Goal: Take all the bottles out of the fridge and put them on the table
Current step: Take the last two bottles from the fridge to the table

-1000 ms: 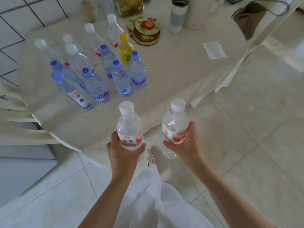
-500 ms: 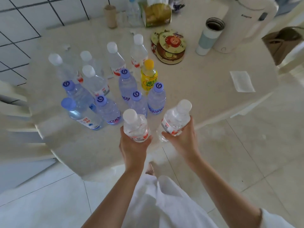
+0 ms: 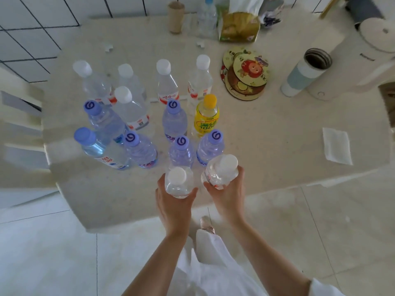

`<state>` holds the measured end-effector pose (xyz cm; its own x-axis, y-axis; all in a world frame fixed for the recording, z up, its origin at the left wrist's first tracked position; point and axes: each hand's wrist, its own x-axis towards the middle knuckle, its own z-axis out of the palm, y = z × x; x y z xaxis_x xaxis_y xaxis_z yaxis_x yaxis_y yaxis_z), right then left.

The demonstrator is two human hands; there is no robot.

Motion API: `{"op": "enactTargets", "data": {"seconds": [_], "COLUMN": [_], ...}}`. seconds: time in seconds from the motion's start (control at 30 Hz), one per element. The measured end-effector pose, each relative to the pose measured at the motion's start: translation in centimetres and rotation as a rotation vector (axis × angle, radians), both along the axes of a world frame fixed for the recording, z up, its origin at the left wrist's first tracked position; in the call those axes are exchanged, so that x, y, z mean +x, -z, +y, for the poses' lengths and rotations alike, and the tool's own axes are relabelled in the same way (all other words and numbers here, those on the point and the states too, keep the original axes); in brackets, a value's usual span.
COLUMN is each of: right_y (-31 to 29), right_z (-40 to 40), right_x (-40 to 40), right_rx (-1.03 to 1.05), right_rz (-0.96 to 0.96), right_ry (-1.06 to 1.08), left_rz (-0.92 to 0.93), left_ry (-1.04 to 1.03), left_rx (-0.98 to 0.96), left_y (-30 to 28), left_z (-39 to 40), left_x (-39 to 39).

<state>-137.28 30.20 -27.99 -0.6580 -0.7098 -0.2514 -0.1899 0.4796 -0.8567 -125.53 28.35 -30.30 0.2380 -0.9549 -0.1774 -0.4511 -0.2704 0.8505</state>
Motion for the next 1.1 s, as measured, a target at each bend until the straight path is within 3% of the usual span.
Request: {"op": "enactTargets", "data": {"seconds": [0.27,0.8,1.1], "right_y": [1.0,0.2,-5.6], "right_z": [0.9,1.9,3.3], "right_x": [-0.3,-2.6,-4.8], "right_rx": [-0.039,-0.033,-0.302], "right_rz": [-0.015,-0.009,0.079], "right_ry": [-0.095,-0.329,-0.505], "left_rz": [-0.03,0.055,0.156], "left_ry": [-0.086,0.062,-0.034], "left_rx": [0.03,0.042,-0.041], "left_y": [-0.3,-1.0,-4.7], "left_z": [0.3,1.4,3.0], "left_x": [-1.5,0.8,2.4]}}
